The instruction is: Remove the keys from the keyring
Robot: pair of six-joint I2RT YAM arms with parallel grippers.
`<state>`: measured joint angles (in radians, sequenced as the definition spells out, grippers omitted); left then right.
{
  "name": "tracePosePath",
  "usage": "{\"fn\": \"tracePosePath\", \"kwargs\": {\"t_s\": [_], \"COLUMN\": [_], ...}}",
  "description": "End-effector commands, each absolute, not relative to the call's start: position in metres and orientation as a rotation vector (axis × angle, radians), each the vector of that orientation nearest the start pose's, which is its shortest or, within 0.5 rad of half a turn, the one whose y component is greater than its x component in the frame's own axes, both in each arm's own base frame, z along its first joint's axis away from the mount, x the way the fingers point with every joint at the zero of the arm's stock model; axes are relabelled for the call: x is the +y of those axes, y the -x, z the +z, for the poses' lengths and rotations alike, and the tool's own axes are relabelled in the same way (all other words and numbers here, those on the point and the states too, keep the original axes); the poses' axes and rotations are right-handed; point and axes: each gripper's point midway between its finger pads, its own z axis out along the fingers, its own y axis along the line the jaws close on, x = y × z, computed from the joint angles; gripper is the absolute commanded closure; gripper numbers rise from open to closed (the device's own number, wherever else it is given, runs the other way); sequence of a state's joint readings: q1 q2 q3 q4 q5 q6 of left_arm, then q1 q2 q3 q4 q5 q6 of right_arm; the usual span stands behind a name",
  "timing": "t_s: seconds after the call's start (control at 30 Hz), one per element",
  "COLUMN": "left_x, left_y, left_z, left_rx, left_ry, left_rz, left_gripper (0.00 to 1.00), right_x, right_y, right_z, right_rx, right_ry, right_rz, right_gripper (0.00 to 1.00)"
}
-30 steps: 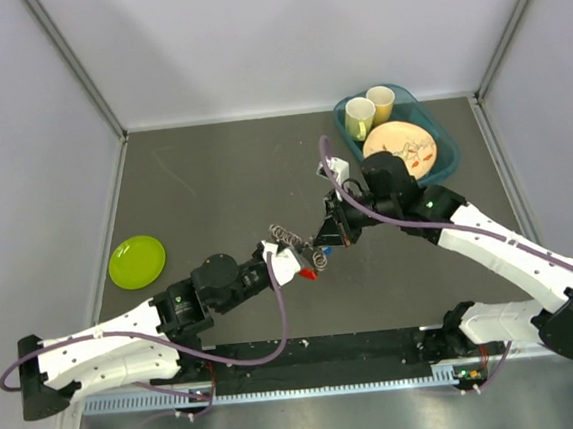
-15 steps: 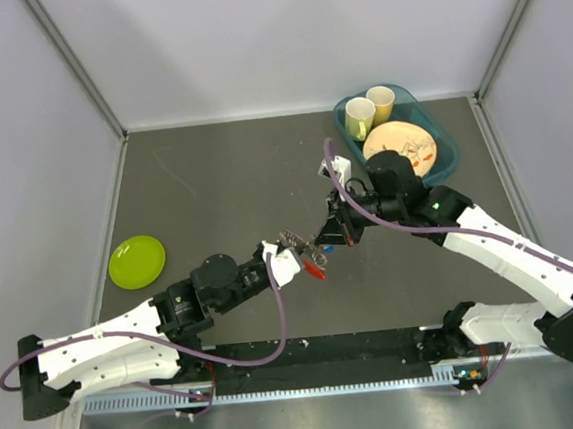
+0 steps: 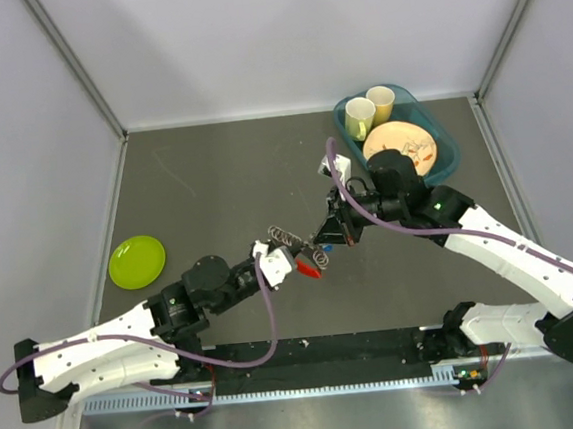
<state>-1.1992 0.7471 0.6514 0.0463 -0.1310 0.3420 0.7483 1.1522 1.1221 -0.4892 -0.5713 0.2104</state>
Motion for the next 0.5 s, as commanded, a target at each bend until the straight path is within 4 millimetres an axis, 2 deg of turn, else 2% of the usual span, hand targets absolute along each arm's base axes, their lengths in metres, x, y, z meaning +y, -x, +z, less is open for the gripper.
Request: {"fn": "tracePosePath", "kwargs": {"t_s": [0.0,0.2,0.47], "left_x": [-0.280,-0.280,-0.279], "left_y": [-0.130,-0.125,-0.117], "left_z": [0.336,0.346,0.361], "left_rx": [1.107,1.079,1.019], "left_ry": [-0.936,-0.911,-0.864], "left_rz": [-0.725,-0.777,-0.844], "left_gripper": [1.00,1.00,1.00], "right_x": [0.299,0.304,0.306], "right_y": [-0.199,-0.189,-0.184], "right_z": [0.280,0.291,0.285], "right_rx": [1.926,1.863,1.873], "right_ry": [0.877,0.902,0.907], "right_rz": [1.085,1.168,1.205], "right_gripper": [1.00,1.00,1.00]}}
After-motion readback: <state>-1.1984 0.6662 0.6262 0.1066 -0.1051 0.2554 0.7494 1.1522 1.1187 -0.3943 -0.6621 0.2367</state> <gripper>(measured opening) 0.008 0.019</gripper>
